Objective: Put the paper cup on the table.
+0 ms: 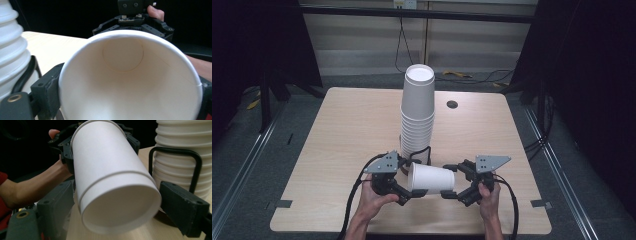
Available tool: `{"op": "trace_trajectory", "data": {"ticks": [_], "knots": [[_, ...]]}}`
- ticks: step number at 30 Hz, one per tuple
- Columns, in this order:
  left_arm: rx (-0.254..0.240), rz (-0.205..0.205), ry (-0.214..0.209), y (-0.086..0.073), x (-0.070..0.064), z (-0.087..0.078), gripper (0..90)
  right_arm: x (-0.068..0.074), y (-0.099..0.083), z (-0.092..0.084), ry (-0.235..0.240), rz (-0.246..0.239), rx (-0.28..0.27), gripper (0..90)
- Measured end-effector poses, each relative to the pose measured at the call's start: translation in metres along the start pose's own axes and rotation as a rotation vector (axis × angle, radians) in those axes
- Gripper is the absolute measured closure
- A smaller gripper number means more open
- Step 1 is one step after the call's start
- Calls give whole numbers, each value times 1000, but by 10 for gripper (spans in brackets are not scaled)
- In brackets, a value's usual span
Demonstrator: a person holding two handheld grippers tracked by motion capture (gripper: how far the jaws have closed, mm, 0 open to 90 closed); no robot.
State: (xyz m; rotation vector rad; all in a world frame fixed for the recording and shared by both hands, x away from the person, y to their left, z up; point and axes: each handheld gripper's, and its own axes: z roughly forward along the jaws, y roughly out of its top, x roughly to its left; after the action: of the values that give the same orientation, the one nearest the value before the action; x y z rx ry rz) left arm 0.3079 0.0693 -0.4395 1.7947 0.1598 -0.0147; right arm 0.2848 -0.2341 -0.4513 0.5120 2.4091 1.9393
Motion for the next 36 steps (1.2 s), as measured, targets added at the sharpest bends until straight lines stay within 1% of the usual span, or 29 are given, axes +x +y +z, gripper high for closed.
{"op": "trace_trajectory", "data": {"ticks": [1,2,3,5,7,9,10,13,15,17,19,21,23,24,27,30,31,33,34,35,36], "knots": [[14,0,10,0,0,-2,96,1,-1,-2,-14,-2,-12,137],[17,-2,13,0,0,-3,96,2,-3,-5,-28,6,-23,135],[28,-1,25,0,1,-5,96,2,-4,-6,-36,10,-29,135],[35,-4,30,-1,2,-8,96,2,-7,-11,-69,18,-49,132],[36,-8,44,-1,2,-11,96,2,-8,-14,-108,32,-50,131],[39,-15,46,-1,3,-14,96,2,-9,-17,-132,38,-60,131],[39,-16,46,-1,4,-16,96,2,-9,-19,-140,36,-62,131],[51,-18,60,0,4,-19,96,2,-9,-22,-171,36,-81,131],[59,-23,64,0,3,-22,96,2,-9,-24,-195,46,-86,131],[69,-23,73,0,4,-24,96,2,-10,-26,-208,48,-92,131],[77,-26,86,0,4,-25,96,2,-12,-28,-217,52,-100,131],[89,-30,110,-1,5,-27,96,1,-15,-31,-239,60,-116,131],[100,-36,118,-1,5,-29,96,1,-19,-35,-252,74,-128,131],[106,-42,122,-1,5,-30,96,0,-21,-36,-273,79,-126,131],[122,-46,127,-2,5,-33,96,1,-22,-39,-366,89,-129,131],[156,-53,134,-1,5,-37,96,2,-25,-43,-484,83,-171,132],[158,-56,134,-1,5,-38,96,2,-27,-44,-521,80,-172,134],[166,-48,143,1,4,-41,96,1,-31,-44,-609,75,-166,135],[171,-44,141,1,4,-44,96,0,-34,-44,-651,74,-170,135],[172,-50,141,2,4,-46,96,0,-37,-45,-685,66,-176,135],[179,-45,146,3,4,-48,96,-1,-39,-45,-712,59,-195,134]]}}
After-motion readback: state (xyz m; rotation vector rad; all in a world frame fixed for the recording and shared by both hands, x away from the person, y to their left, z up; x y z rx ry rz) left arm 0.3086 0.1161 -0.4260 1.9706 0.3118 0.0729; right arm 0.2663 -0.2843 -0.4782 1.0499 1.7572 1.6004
